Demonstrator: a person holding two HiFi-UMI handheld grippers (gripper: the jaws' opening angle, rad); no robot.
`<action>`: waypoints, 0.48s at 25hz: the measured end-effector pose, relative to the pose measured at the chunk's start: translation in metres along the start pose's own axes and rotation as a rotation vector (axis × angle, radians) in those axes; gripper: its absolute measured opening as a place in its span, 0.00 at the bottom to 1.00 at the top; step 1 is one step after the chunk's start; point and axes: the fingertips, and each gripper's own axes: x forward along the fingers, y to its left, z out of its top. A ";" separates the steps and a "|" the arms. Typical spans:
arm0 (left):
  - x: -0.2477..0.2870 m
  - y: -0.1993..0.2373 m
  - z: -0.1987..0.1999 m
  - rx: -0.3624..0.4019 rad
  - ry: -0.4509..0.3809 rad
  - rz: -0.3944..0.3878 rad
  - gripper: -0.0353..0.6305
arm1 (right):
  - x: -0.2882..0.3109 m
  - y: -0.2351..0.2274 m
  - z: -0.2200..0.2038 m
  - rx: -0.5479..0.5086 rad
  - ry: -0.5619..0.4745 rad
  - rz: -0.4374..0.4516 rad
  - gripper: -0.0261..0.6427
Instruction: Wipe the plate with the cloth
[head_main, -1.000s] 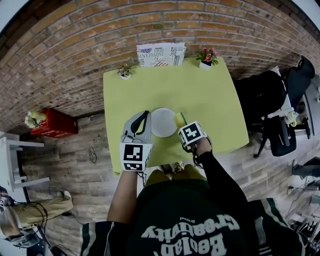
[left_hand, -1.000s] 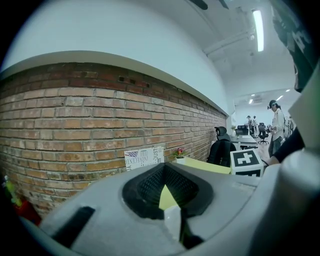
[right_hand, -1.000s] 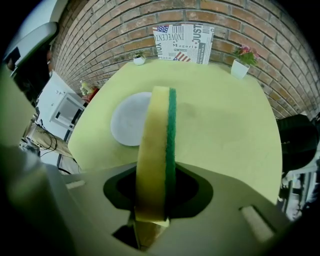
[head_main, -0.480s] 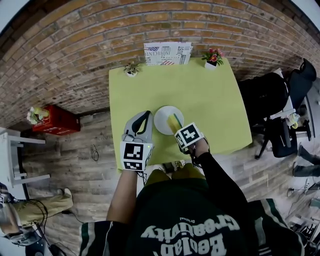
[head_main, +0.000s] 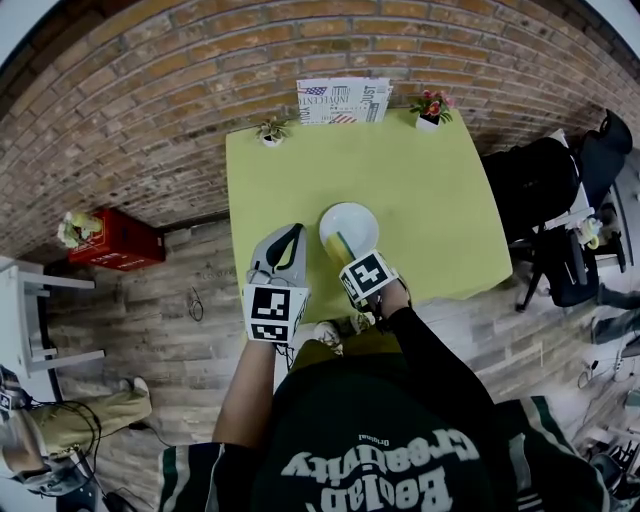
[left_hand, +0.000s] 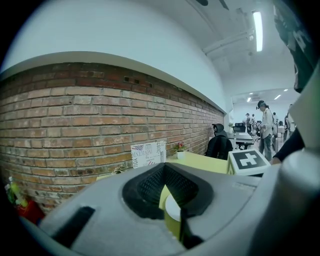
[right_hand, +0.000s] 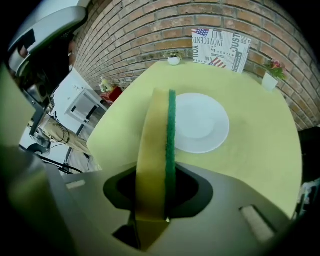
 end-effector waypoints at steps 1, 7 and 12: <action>-0.002 0.001 -0.001 0.001 0.002 0.000 0.06 | 0.002 0.002 0.000 0.000 0.001 0.001 0.25; -0.012 0.008 -0.002 0.005 -0.003 0.006 0.06 | 0.008 0.003 0.003 0.019 0.021 0.008 0.25; -0.015 0.016 -0.002 0.013 0.004 0.021 0.06 | 0.009 0.002 0.006 0.031 0.034 0.006 0.25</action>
